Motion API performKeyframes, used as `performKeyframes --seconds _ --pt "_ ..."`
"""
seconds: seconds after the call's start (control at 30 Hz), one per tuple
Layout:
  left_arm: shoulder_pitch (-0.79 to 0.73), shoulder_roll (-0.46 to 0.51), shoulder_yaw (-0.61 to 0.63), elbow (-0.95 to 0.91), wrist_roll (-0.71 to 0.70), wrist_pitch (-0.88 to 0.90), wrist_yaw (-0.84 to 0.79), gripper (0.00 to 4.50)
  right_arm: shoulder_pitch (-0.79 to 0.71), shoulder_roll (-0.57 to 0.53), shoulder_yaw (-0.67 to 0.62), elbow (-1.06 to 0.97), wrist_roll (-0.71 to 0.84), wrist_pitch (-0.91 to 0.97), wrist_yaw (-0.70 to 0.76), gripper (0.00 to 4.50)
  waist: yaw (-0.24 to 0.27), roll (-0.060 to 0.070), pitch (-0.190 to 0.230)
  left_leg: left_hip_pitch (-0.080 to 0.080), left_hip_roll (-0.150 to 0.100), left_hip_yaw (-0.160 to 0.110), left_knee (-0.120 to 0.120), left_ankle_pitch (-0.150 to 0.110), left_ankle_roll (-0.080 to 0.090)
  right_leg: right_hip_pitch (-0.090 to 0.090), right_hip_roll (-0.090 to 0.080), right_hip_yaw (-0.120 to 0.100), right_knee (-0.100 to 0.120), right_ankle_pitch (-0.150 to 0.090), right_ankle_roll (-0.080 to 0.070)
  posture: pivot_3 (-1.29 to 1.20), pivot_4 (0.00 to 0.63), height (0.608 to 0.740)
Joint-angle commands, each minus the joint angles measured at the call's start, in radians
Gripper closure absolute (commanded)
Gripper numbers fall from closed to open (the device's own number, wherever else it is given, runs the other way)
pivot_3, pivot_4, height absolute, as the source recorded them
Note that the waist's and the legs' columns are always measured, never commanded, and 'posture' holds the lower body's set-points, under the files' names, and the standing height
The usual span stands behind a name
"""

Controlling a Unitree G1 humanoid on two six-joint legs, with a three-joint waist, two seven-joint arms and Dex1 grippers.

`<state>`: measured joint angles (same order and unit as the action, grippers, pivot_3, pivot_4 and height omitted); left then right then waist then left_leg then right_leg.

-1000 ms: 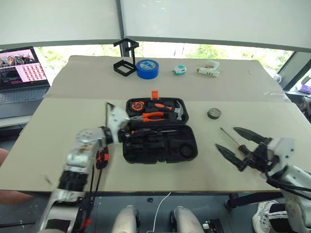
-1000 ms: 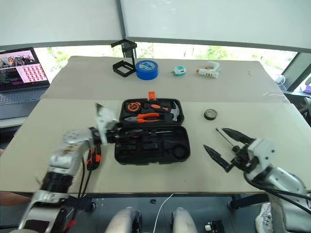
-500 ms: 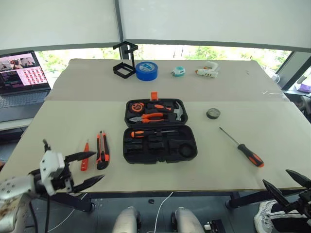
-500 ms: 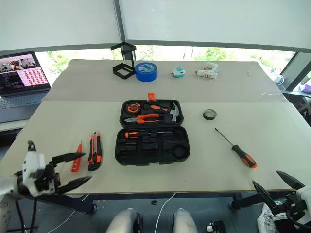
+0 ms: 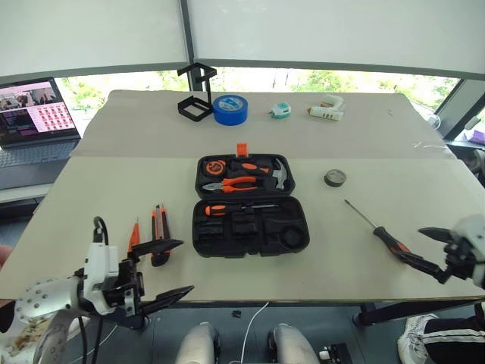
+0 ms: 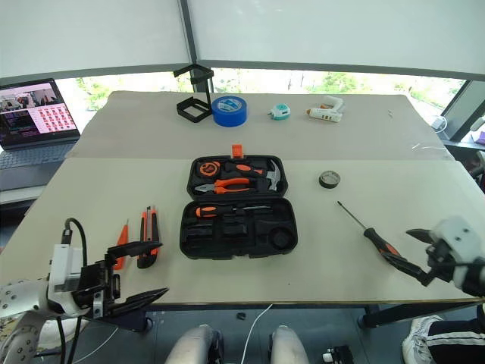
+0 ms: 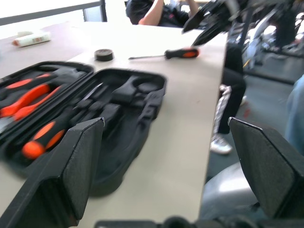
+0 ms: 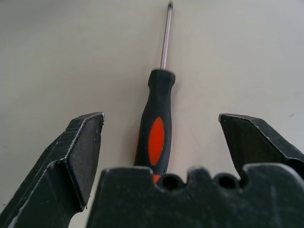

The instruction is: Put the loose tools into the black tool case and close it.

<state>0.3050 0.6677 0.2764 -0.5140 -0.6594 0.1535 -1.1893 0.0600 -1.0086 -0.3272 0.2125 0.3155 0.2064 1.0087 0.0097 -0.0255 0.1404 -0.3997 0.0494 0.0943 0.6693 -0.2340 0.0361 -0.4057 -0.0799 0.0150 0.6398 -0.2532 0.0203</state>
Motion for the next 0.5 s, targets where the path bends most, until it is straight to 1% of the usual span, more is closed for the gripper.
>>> performKeyframes --seconds 0.03,0.07,0.1,0.13,0.2,0.23,0.3,0.4,0.47,0.5 --pt "-0.016 0.001 -0.020 -0.057 -0.024 0.017 0.035 0.01 -0.099 -0.038 0.086 0.113 -0.067 0.059 0.033 0.00 0.003 0.000 0.000 0.000 0.000 0.000 0.000 0.000 0.000 0.000 0.000 0.000 0.000 0.000 0.000 0.00 0.150 0.740" --pt "-0.017 0.002 -0.023 -0.062 -0.026 0.018 0.040 0.01 -0.124 -0.039 0.107 0.140 -0.080 0.052 0.044 0.00 0.002 0.000 0.000 0.000 0.000 0.000 0.000 0.000 0.000 0.000 0.001 0.000 0.000 0.000 0.000 0.00 0.150 0.740" --pt "-0.020 0.002 -0.025 -0.066 -0.031 0.022 0.046 0.00 -0.156 -0.035 0.126 0.172 -0.099 0.029 0.042 0.51 0.001 0.000 0.000 0.000 0.000 0.000 0.000 0.000 0.000 0.000 0.001 0.000 0.000 0.000 0.000 0.00 0.150 0.740" --pt "-0.022 0.002 -0.026 -0.070 -0.035 0.025 0.051 0.00 -0.185 -0.031 0.141 0.200 -0.112 0.024 0.039 0.77 0.000 0.000 0.000 0.000 0.000 0.000 0.000 0.000 0.000 0.000 0.002 0.000 0.000 0.000 0.000 0.00 0.150 0.740" --pt "-0.026 0.001 -0.026 -0.077 -0.041 0.027 0.056 0.00 -0.218 -0.027 0.163 0.232 -0.118 0.025 0.058 1.46 -0.001 0.000 0.000 0.000 0.000 0.000 0.000 0.000 0.000 0.000 0.002 0.000 0.000 0.000 0.000 0.00 0.150 0.740" --pt "-0.028 0.002 -0.027 -0.079 -0.047 0.030 0.056 0.00 -0.226 -0.027 0.171 0.240 -0.120 0.040 0.067 1.68 -0.001 0.000 0.000 0.001 0.000 0.000 0.000 0.000 0.000 0.000 0.002 0.000 0.000 0.000 0.000 0.00 0.150 0.740" --pt "-0.031 0.003 -0.028 -0.079 -0.048 0.029 0.058 0.00 -0.232 -0.030 0.185 0.260 -0.132 0.017 0.093 2.46 -0.002 0.000 0.000 0.001 0.000 0.000 0.000 0.000 0.000 0.000 0.002 0.000 0.000 0.000 0.000 0.00 0.150 0.740" --pt "-0.030 0.002 -0.030 -0.075 -0.047 0.022 0.060 0.00 -0.262 -0.021 0.168 0.297 -0.133 -0.052 0.087 3.46 -0.002 0.000 0.000 0.001 0.000 0.000 0.000 0.000 0.000 0.001 0.002 0.000 0.000 0.001 0.001 0.00 0.150 0.740" --pt "-0.030 -0.008 -0.030 -0.071 -0.050 0.016 0.069 0.00 -0.284 -0.018 0.146 0.302 -0.111 -0.109 0.106 3.47 -0.002 0.000 0.000 0.001 0.000 0.001 0.000 0.000 0.000 0.001 0.002 0.001 0.000 0.001 0.001 0.00 0.150 0.740" --pt "-0.030 -0.014 -0.027 -0.068 -0.050 0.012 0.075 0.00 -0.287 -0.017 0.130 0.285 -0.083 -0.144 0.141 3.47 -0.003 0.000 0.000 0.001 0.000 0.001 0.000 0.000 0.000 0.001 0.002 0.001 0.000 0.001 0.001 0.00 0.150 0.740"
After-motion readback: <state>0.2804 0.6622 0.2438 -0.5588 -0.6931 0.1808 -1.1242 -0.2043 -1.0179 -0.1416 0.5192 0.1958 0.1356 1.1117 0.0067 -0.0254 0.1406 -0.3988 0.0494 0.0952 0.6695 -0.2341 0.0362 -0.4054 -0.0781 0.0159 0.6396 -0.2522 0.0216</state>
